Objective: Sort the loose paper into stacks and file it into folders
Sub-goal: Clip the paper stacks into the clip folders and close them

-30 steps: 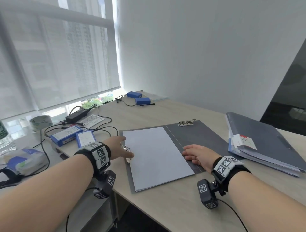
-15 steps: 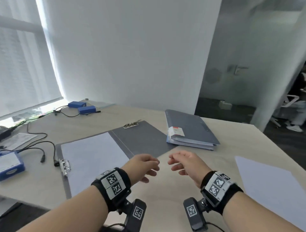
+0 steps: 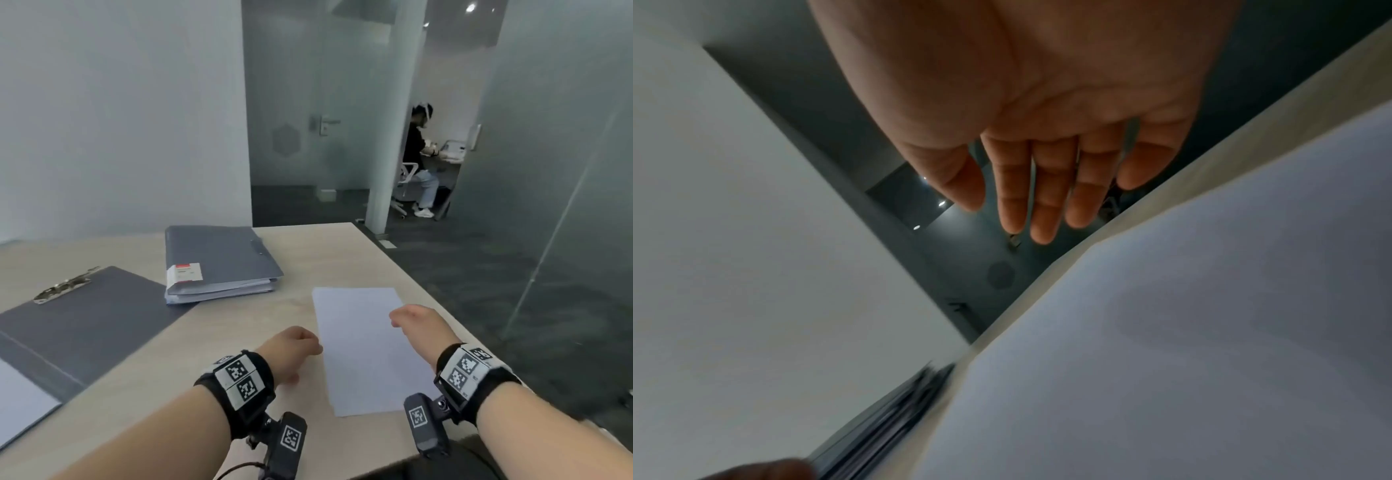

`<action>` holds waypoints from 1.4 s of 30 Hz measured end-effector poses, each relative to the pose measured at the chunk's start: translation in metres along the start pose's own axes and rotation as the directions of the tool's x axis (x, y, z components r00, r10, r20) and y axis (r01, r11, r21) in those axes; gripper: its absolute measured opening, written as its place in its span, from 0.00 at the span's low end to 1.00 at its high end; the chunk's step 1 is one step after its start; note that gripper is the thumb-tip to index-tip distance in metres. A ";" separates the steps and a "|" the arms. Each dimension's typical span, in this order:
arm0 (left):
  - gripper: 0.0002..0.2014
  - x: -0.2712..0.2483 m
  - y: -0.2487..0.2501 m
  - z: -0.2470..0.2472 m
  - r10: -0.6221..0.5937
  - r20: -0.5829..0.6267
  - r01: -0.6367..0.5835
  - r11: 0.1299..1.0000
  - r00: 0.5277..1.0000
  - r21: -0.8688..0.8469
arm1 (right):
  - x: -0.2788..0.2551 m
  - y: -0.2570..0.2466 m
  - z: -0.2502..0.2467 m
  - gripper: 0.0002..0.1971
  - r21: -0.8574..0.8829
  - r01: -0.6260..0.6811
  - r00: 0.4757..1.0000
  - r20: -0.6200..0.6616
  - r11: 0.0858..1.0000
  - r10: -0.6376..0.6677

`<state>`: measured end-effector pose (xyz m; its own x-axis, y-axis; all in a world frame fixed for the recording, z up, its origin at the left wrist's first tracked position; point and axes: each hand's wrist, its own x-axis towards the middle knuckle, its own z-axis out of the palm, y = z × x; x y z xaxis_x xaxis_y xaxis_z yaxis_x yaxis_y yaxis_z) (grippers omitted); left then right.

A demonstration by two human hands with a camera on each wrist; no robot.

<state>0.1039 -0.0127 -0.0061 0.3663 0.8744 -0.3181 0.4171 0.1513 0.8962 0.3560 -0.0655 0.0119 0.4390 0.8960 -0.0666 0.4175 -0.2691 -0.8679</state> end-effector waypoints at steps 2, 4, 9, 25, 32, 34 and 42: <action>0.10 0.017 0.008 0.013 0.014 -0.020 -0.012 0.996 1.000 0.087 | 0.007 0.026 -0.030 0.09 -0.022 -0.061 0.997 -0.057 0.998 0.060; 0.10 0.034 0.015 0.024 0.022 -0.016 -0.019 0.986 1.000 0.163 | 0.013 0.052 -0.058 0.08 -0.099 -0.151 0.985 -0.097 0.984 0.142; 0.08 0.062 0.033 0.061 0.029 0.035 -0.037 0.962 0.999 0.270 | 0.018 0.092 -0.105 0.30 -0.215 -0.351 0.935 -0.123 0.911 0.331; 0.33 0.075 0.065 0.149 0.070 0.051 -0.073 0.996 0.996 0.057 | -0.008 0.119 -0.178 0.10 -0.024 -0.136 0.959 -0.255 0.990 0.126; 0.12 0.052 0.095 0.110 0.236 0.041 -0.187 0.852 0.971 -0.489 | -0.025 0.072 -0.130 0.14 0.489 0.040 0.994 -0.107 0.871 0.014; 0.08 0.045 0.102 0.091 0.321 -0.011 -0.285 0.824 0.947 -0.489 | -0.024 0.062 -0.111 0.16 0.531 0.054 0.998 -0.065 0.845 -0.023; 0.11 0.021 0.099 0.016 0.452 -0.141 -0.468 0.786 0.881 -0.403 | -0.007 0.003 -0.060 0.13 0.649 0.100 0.991 0.000 0.754 -0.132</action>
<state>0.1660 0.0131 0.0709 0.3944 0.9034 0.1685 -0.1788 -0.1044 0.9783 0.4018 -0.0938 0.0389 0.3802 0.9236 0.0484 -0.1575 0.1162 -0.9807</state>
